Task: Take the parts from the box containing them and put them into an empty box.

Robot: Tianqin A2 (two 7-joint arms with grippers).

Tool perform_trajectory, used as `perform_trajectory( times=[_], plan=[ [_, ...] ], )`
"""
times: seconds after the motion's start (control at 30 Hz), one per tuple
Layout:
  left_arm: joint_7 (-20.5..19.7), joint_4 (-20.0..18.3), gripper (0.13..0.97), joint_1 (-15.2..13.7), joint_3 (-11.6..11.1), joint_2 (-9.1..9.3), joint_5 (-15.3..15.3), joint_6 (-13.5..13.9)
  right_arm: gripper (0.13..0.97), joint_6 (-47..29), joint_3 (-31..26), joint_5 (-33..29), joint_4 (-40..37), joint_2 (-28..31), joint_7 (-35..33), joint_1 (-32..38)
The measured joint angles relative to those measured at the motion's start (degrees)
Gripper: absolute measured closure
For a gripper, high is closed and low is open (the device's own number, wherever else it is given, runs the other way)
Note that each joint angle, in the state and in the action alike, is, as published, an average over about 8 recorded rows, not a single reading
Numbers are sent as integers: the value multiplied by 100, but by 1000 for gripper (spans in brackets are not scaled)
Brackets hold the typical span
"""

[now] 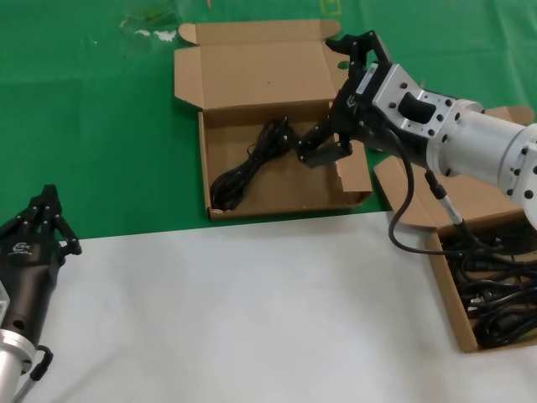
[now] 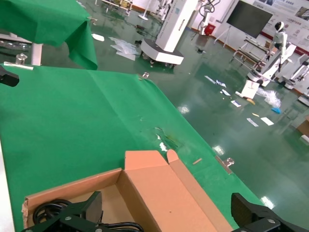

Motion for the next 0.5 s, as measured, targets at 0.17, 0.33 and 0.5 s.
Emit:
perform_trajectory(
  times=[0.17,0.33,0.5],
  plan=[
    [0,0,943,0,0,0,0,0,180,53,20,54,3,-10,-29,-48],
    [0,0,895,0,0,0,0,0,138,233,82,242,4,-43,-140,-200],
    [0,0,867,0,0,0,0,0,137,490,171,513,6,-91,-299,-417]
  ],
)
